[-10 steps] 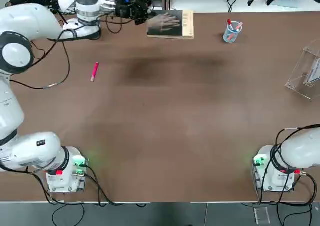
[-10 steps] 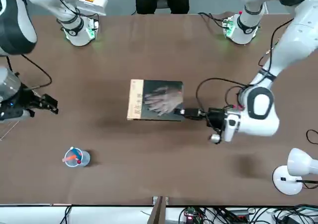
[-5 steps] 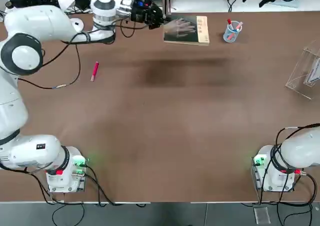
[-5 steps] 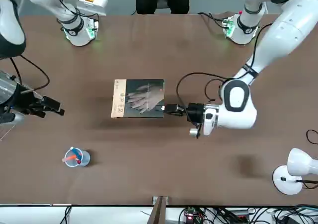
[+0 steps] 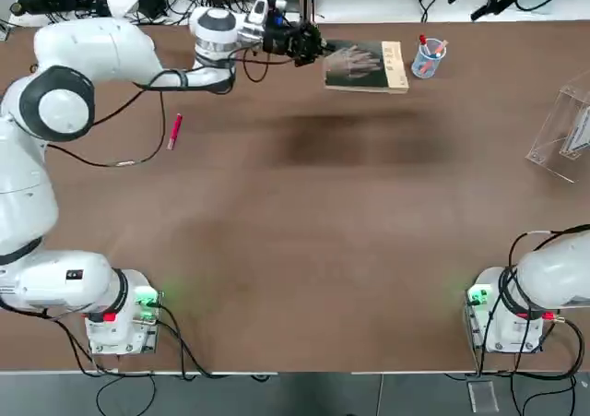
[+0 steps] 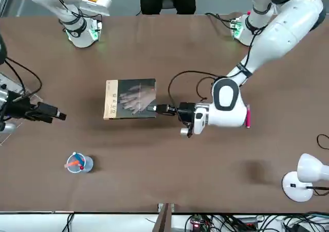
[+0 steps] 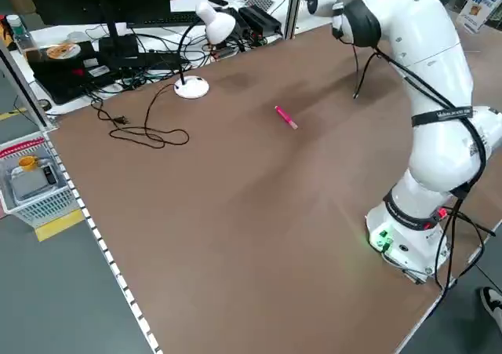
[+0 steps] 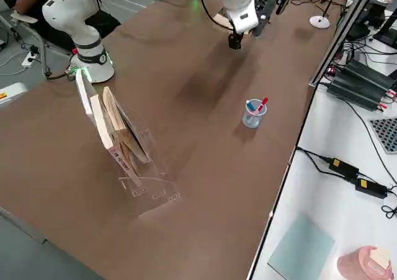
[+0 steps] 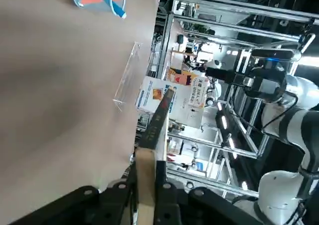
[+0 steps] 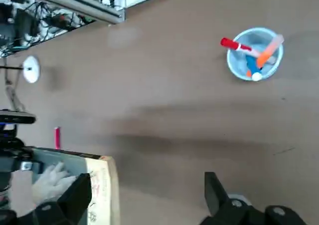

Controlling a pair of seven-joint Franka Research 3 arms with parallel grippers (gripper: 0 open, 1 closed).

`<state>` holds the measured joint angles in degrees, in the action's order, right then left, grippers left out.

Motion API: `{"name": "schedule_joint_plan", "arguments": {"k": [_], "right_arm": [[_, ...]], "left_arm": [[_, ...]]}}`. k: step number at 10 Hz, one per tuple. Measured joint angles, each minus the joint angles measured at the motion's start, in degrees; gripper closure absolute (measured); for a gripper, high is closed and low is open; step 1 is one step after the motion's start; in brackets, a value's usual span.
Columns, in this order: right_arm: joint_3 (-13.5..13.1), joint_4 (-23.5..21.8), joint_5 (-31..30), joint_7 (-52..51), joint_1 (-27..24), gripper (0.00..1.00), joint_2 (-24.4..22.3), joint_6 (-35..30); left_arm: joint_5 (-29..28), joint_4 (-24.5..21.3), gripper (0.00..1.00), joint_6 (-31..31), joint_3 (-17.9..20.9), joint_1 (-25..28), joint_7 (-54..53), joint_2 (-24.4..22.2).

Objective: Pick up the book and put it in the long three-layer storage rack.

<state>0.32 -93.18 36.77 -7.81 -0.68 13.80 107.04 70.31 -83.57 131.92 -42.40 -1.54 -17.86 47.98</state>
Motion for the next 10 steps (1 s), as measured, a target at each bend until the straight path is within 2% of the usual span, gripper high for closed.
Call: {"name": "schedule_joint_plan", "arguments": {"k": [3, 7, 10], "right_arm": [[-0.21, -0.87, 6.33, -4.63, -2.65, 0.0, 2.05, -2.89], [-0.3, -2.59, 15.12, -8.12, -5.53, 0.0, 4.49, -5.17], [-0.36, -3.98, 19.45, -10.96, -8.18, 0.0, 5.82, -8.35]], "left_arm": [[2.98, 0.1, 1.0, 3.47, -0.02, -2.5, -0.02, 0.03], [3.5, 0.7, 1.0, 7.55, -0.02, -4.37, -0.02, 0.04], [3.53, 1.64, 0.99, 8.3, -0.01, -4.34, -0.02, 0.03]]}}
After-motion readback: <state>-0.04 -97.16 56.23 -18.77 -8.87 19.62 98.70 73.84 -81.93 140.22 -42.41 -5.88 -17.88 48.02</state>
